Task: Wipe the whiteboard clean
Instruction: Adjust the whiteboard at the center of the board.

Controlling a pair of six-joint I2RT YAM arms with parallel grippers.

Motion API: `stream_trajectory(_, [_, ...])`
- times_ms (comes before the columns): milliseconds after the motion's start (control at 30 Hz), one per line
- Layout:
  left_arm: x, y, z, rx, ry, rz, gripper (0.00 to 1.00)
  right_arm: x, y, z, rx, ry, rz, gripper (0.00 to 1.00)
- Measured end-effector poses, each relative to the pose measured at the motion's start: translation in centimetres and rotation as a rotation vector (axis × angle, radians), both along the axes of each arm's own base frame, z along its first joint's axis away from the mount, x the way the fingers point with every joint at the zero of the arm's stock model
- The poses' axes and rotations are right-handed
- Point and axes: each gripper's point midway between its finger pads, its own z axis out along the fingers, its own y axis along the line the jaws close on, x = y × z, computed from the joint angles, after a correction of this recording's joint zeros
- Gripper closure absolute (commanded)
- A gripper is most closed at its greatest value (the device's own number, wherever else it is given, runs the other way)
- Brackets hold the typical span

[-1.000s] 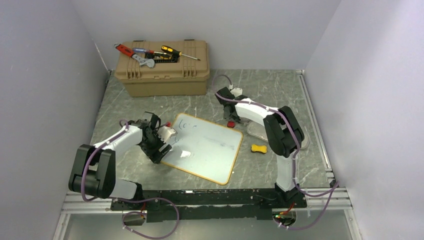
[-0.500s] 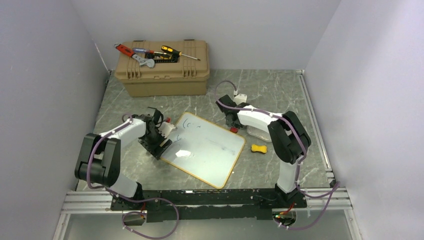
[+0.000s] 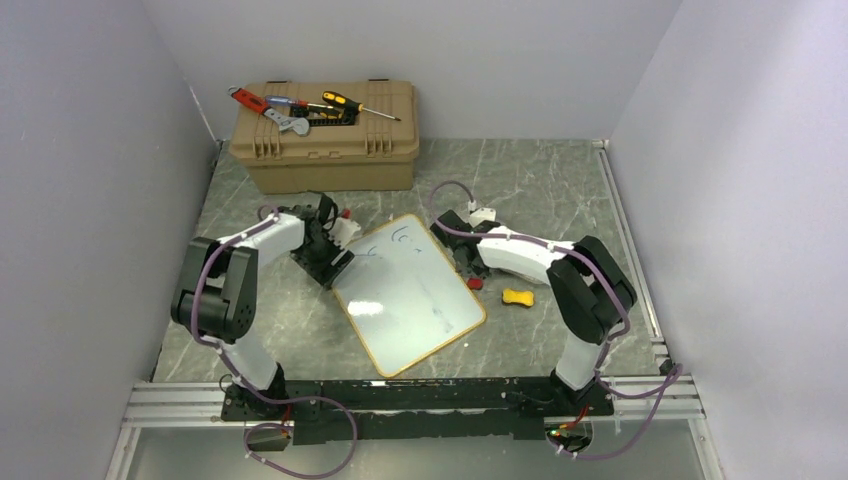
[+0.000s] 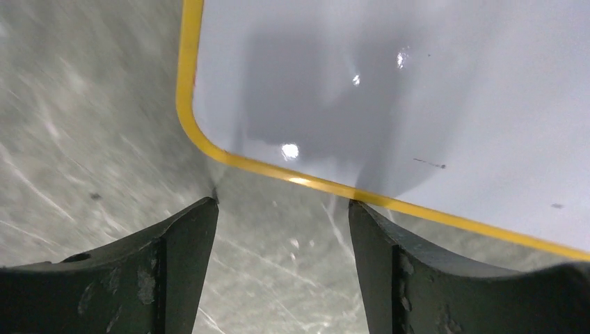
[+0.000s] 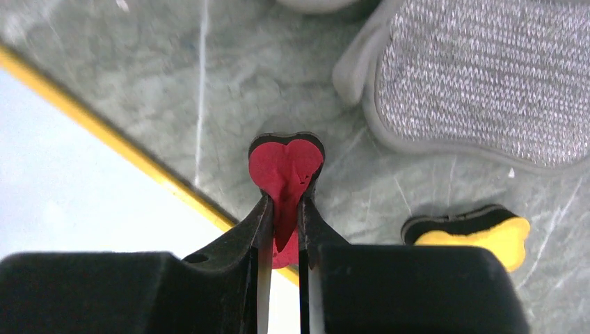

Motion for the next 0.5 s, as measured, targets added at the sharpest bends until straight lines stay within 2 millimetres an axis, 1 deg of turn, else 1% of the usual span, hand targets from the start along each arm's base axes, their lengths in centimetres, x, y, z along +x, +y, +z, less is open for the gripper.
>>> stream_trajectory(67, [1.6, -0.8, 0.1, -0.01, -0.035, -0.005, 0.26, -1.0, -0.1, -0.2, -0.01, 0.018, 0.009, 1.0])
stream_trajectory(200, [5.0, -2.1, 0.5, -0.037, -0.124, 0.0, 0.27, -2.1, -0.3, -0.2, -0.016, 0.028, 0.017, 1.0])
stream_trajectory(300, [7.7, -2.9, 0.8, -0.062, -0.2, 0.007, 0.27, -3.2, 0.0, -0.2, -0.016, 0.037, 0.037, 1.0])
stream_trajectory(400, [9.0, -3.5, 1.0, -0.08, -0.24, 0.011, 0.28, -4.7, 0.7, -0.3, -0.008, 0.053, 0.072, 1.0])
stream_trajectory(500, [9.4, -3.8, 1.0, -0.098, -0.246, 0.007, 0.3, -6.1, 1.5, -0.4, 0.004, 0.062, 0.106, 1.0])
